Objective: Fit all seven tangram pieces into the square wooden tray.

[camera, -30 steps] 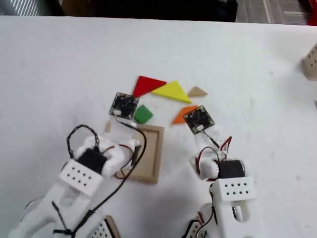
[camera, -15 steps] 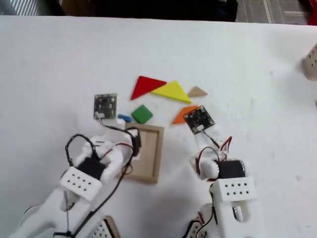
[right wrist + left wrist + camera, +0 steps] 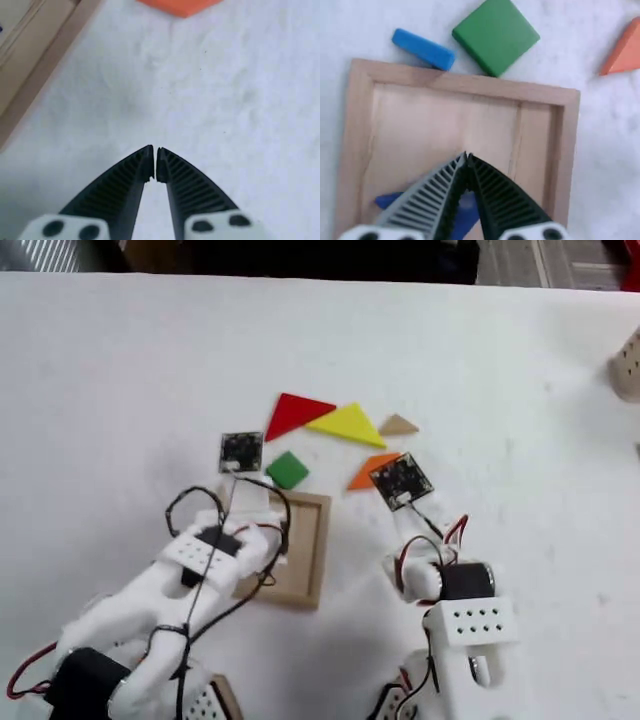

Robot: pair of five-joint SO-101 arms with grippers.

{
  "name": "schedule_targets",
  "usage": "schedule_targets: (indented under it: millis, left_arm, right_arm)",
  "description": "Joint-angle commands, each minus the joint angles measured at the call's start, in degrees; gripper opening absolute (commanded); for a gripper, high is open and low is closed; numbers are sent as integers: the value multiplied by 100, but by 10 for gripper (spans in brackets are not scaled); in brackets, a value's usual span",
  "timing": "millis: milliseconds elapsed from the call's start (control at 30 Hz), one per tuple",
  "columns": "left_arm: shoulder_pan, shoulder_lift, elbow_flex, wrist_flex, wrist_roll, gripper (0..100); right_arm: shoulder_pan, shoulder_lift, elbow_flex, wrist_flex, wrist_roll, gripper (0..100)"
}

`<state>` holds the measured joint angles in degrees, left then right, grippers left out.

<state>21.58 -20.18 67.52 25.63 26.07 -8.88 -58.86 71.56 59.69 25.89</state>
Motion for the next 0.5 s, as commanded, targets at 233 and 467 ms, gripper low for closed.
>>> schedule_targets:
  millis: [233, 467]
  left_arm:
    - [1262, 4, -299, 1099, -1468, 24]
    - [1297, -435, -536, 2602, -2040, 24]
  right_arm:
    - [75, -75, -53, -92, 53, 17]
    - [84, -75, -53, -101, 53, 17]
